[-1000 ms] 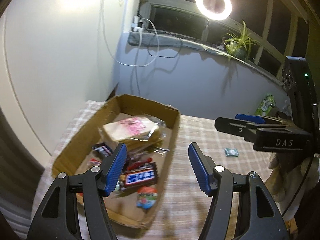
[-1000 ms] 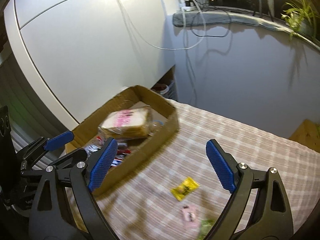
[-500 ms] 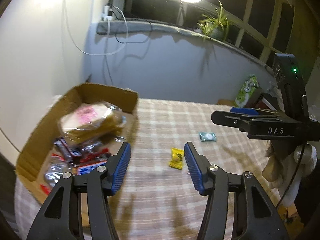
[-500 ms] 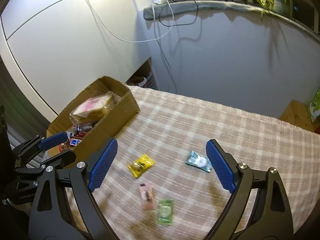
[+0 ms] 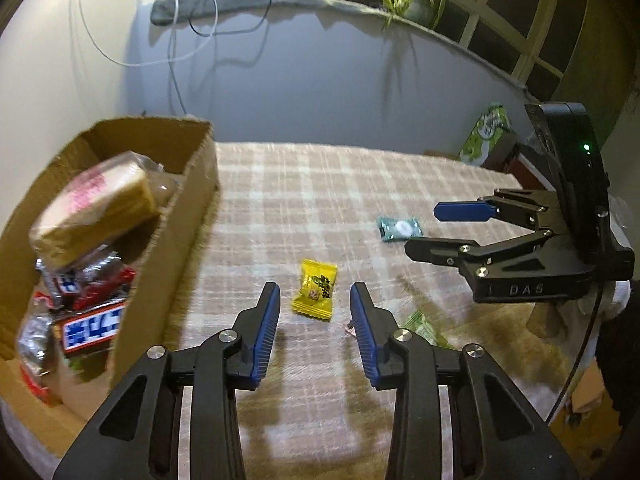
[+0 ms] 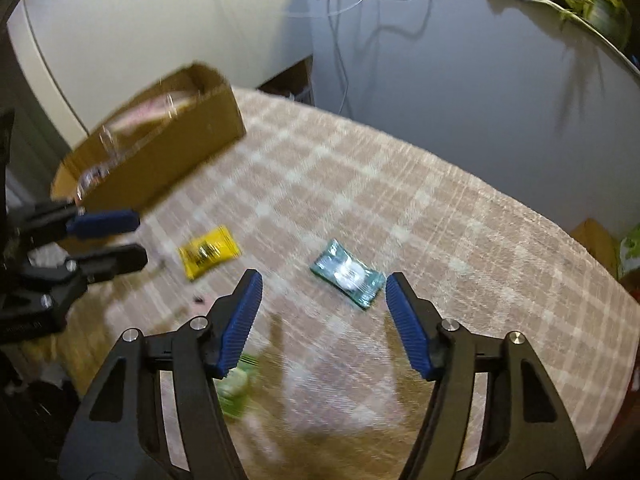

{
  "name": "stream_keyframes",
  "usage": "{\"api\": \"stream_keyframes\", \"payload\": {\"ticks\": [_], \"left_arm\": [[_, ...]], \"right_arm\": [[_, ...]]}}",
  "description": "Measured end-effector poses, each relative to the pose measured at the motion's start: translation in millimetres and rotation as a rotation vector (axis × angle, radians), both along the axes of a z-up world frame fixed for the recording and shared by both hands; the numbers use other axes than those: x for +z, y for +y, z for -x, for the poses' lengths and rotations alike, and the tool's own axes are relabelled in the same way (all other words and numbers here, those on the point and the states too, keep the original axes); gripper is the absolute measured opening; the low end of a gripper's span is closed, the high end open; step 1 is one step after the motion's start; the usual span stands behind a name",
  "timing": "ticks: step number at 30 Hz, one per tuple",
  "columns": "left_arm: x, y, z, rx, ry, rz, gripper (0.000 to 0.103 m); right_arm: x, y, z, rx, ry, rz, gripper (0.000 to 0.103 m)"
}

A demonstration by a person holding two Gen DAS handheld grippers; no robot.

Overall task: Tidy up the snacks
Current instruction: 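Grasp the yellow candy with the left gripper while the right grasps the mint candy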

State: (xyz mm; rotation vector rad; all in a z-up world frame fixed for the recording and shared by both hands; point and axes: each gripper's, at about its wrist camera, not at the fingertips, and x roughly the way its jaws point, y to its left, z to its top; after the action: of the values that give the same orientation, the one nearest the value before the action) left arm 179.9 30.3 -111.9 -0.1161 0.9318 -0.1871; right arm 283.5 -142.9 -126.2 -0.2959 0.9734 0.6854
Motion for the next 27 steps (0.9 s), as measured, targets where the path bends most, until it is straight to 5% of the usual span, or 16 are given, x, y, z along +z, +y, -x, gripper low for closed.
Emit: {"api": "stream_keyframes", "payload": {"ticks": [19,27], "left_arm": [[-34.4,-24.9,-27.6,-0.075,0.068,-0.115,0.035],[-36.1,-29.6,-28.3,-0.084,0.056,-0.126,0.024]], "right_arm": [[-27.2,16.6,-25.0,0.118,-0.02,0.069,0.065],[-24.7,10.3,-23.1,0.126,0.016,0.058,0.04]]}}
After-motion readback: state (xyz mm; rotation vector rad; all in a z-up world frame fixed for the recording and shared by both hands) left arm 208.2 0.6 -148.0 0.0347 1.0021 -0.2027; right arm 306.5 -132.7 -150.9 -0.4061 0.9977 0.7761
